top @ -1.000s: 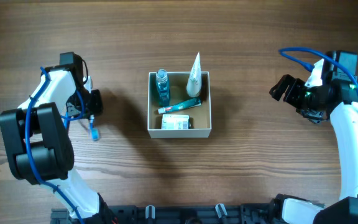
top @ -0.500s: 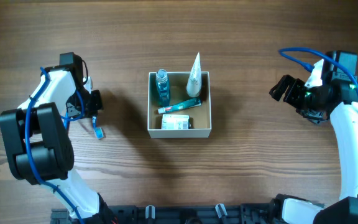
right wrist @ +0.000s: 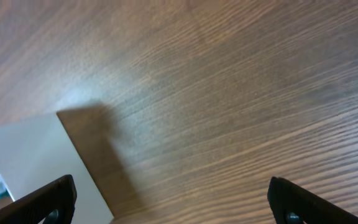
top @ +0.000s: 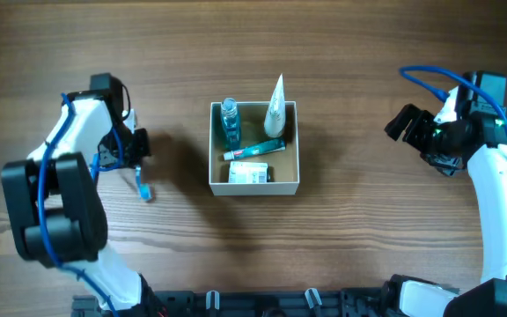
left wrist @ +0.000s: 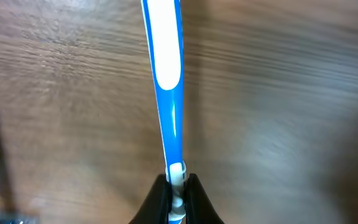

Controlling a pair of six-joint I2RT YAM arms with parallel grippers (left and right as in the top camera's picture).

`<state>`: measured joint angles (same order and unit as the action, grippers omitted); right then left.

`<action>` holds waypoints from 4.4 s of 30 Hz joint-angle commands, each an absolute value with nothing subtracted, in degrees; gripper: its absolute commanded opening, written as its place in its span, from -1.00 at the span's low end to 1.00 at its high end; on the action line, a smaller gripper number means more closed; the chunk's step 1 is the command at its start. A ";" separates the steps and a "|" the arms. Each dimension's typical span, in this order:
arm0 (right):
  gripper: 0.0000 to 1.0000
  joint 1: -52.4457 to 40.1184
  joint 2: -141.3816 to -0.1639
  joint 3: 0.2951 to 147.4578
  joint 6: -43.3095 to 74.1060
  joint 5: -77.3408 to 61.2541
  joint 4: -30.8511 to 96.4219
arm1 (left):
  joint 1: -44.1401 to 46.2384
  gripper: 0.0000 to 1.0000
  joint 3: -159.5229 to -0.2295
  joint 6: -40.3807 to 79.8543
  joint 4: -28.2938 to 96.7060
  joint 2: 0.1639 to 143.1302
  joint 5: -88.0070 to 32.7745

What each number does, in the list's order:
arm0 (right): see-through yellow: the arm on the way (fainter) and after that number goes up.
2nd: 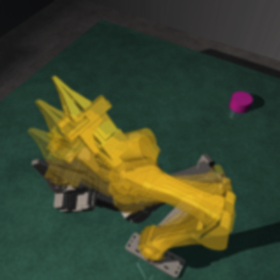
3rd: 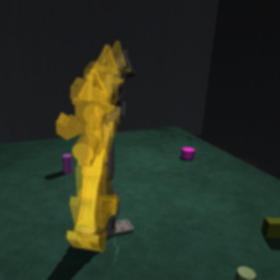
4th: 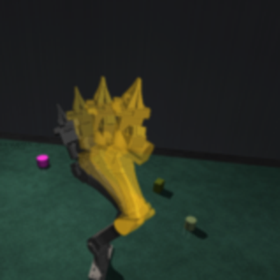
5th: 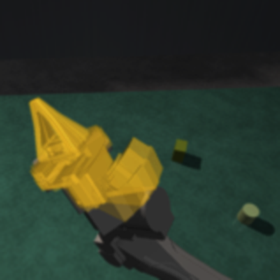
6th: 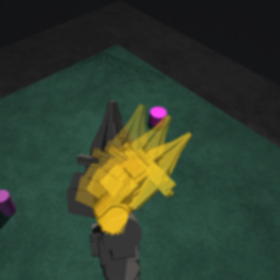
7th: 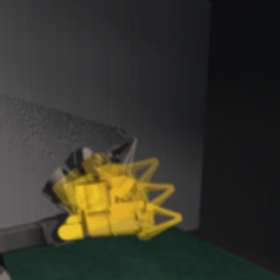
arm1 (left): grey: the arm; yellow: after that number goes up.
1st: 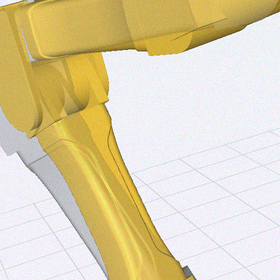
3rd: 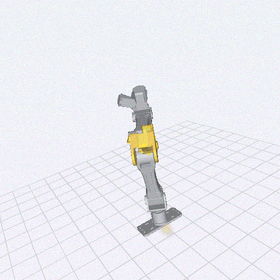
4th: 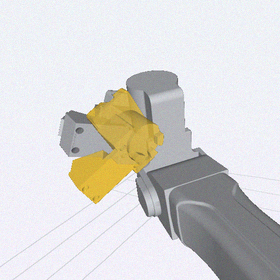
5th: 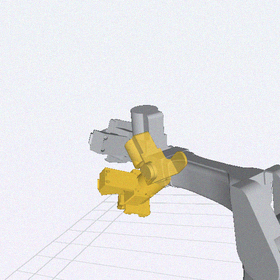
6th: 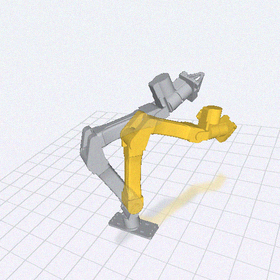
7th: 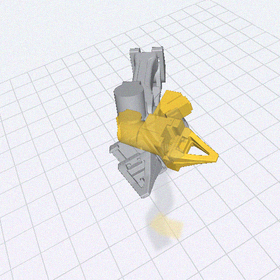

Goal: Pack container
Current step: 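Lower the toothbrush into the box and release it, then grasp the blue razor with the left gripper, then place the razor into the box and release it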

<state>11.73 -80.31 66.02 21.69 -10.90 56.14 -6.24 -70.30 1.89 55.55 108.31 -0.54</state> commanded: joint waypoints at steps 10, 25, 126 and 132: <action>0.99 11.77 -80.64 65.71 23.73 -9.21 55.29 | 18.65 -0.92 -75.33 -26.33 55.33 71.00 -8.19; 1.00 11.77 -80.64 65.71 20.97 -8.99 55.75 | 37.98 -0.86 -75.33 -51.88 51.29 91.61 -5.39; 0.99 11.77 -80.64 65.71 18.59 -9.45 55.96 | 15.27 -0.92 -89.43 -20.29 68.55 87.72 -5.74; 0.99 11.77 -80.64 65.71 18.39 -9.45 55.75 | 31.46 -0.92 -89.14 -42.76 68.12 92.82 -5.74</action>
<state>11.73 -80.38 66.02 19.16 -10.00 56.10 26.26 -89.10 -26.94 68.16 89.17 -4.84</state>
